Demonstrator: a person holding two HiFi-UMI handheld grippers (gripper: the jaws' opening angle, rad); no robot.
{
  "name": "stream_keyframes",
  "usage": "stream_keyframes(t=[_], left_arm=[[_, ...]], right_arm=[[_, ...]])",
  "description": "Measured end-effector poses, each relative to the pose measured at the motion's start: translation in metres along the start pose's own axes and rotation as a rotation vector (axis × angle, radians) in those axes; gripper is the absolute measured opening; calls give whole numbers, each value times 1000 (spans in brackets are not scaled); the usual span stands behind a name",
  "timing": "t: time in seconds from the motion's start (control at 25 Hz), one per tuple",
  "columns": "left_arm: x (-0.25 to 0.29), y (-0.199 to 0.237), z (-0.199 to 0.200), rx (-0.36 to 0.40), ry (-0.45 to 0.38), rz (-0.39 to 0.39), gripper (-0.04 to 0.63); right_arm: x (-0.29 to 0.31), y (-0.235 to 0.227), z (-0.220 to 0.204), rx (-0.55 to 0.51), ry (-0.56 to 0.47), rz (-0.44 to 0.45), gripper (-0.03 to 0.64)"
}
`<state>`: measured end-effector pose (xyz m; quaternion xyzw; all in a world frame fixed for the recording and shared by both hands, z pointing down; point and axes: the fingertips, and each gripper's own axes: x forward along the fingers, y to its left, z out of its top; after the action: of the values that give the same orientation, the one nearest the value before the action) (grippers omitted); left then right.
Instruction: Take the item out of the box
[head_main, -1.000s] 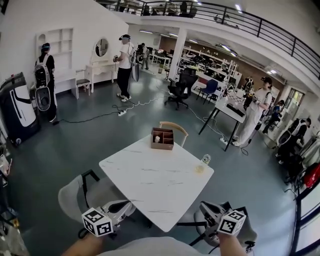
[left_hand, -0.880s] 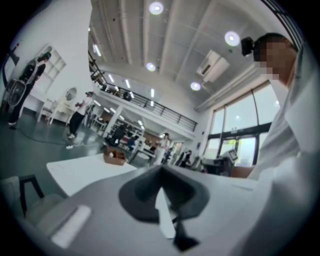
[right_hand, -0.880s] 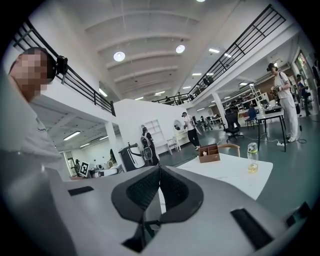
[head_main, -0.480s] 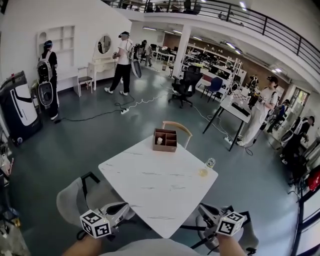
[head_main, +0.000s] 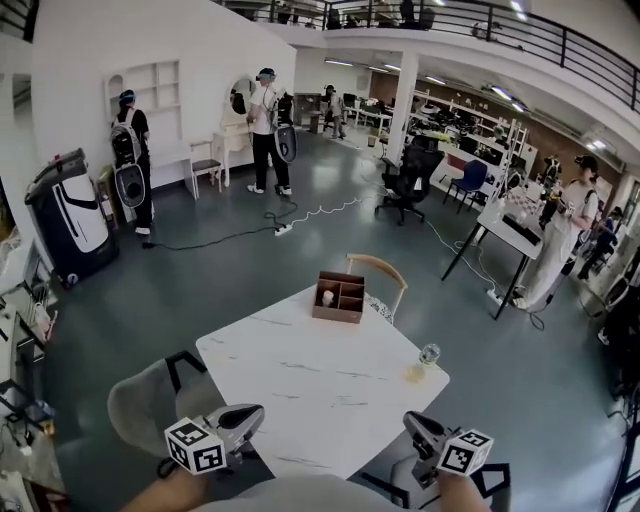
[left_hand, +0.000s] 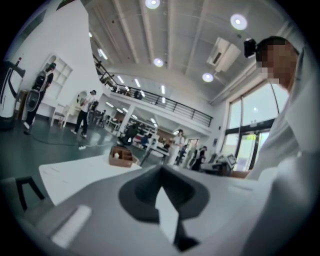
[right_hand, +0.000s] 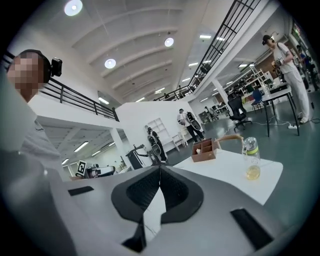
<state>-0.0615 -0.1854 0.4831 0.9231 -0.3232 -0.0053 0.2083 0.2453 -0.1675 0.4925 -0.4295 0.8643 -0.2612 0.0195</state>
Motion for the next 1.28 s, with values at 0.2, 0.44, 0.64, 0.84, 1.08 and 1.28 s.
stream_keyframes(t=[0.2,0.44,0.64,0.84,1.08,1.28], left_arm=[[57,-15,6,-51,3,68,0],[80,-23,1,-24,84,117,0],[76,13,-9,-54,118,131,0],[88,72,-28,-53,169,59,0],[135,149,-25,57,248,-35,0],[199,182,5,252,297,-85,0]], right_arm=[[4,-55,34,-39,15,67,5],[29,-91,29,-27,20,119,5],[68,-96,17,-32,38,118,5],[116,-93,-4,-19,56,40,5],[166,-76,-23,-4,105,-4,5],[201,-80,-10,-63,146,9,5]])
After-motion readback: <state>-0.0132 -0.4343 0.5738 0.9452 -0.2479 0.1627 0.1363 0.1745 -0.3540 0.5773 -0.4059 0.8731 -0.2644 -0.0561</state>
